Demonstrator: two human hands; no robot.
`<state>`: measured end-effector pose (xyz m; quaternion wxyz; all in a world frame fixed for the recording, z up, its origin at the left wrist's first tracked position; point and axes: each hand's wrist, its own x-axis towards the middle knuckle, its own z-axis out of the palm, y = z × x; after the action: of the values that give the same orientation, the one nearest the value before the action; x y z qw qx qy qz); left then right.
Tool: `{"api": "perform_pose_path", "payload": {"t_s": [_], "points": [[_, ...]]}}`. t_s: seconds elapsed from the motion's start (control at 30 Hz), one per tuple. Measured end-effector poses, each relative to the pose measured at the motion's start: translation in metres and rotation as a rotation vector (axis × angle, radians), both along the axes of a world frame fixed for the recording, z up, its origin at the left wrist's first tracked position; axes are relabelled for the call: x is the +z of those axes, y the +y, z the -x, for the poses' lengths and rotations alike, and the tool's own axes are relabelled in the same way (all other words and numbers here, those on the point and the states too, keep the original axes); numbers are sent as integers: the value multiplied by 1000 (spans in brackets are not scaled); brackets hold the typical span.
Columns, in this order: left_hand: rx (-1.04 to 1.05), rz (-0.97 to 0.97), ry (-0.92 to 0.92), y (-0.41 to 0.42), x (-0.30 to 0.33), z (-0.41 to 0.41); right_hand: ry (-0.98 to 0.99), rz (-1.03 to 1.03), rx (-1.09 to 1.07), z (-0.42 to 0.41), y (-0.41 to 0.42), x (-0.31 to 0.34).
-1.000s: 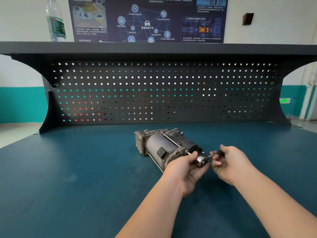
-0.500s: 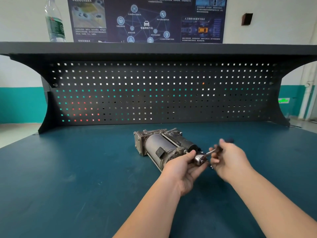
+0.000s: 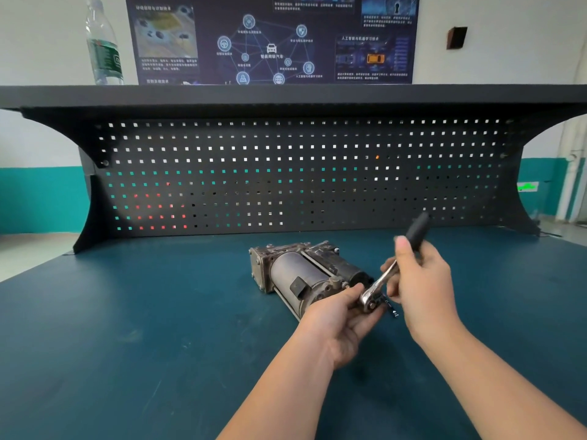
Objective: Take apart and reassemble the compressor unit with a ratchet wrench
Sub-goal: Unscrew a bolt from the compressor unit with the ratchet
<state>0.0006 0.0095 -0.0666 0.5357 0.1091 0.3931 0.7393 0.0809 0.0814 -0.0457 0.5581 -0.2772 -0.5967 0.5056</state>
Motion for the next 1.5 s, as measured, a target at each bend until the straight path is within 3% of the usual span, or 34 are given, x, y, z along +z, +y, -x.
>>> {"api": "perform_pose_path", "payload": {"t_s": [0.1, 0.17, 0.2, 0.27, 0.4, 0.5, 0.6, 0.77, 0.83, 0.9, 1.03, 1.13, 1.23, 1.3, 1.37, 1.4, 1.43, 1.5], "points": [[8, 15, 7, 1, 0, -1, 201, 626, 98, 1, 14, -7], [17, 16, 22, 1, 0, -2, 279, 821, 163, 1, 18, -12], [20, 13, 19, 2, -1, -3, 296, 818, 169, 1, 17, -11], [21, 6, 4, 1, -1, -2, 278, 558, 128, 1, 12, -7], [4, -10, 13, 1, -1, -1, -90, -409, 64, -4, -16, 3], [1, -2, 39, 0, -2, 0, -190, -598, 54, 1, -25, -3], [18, -6, 10, 0, -1, -1, -65, -359, -51, 4, -14, -2], [16, -2, 14, 1, 0, -4, 287, 714, 137, 2, 15, -10], [16, 2, 13, 1, 0, -5, 348, 824, 179, 4, 15, -12], [17, 4, 13, 0, 1, -4, 324, 610, 147, 5, 13, -9], [4, -3, 17, -3, 3, -3, -64, -301, 75, -2, -7, 3], [-8, 0, 22, -3, 3, -2, -214, -604, 99, -2, -19, 1], [5, 0, 24, -1, 3, -3, -140, -369, -45, 2, -12, 1], [4, -6, 23, 0, 3, -4, -4, 98, -33, 2, 5, 0], [14, -4, 29, 1, 2, -5, 169, 605, 140, 0, 16, -1], [23, -2, 30, 1, 2, -5, 225, 737, 195, -1, 18, -2], [28, 0, 28, 2, 1, -5, 246, 768, 215, -1, 19, -3], [24, 2, 27, 1, 1, -5, 203, 528, 165, 0, 15, -2]]}}
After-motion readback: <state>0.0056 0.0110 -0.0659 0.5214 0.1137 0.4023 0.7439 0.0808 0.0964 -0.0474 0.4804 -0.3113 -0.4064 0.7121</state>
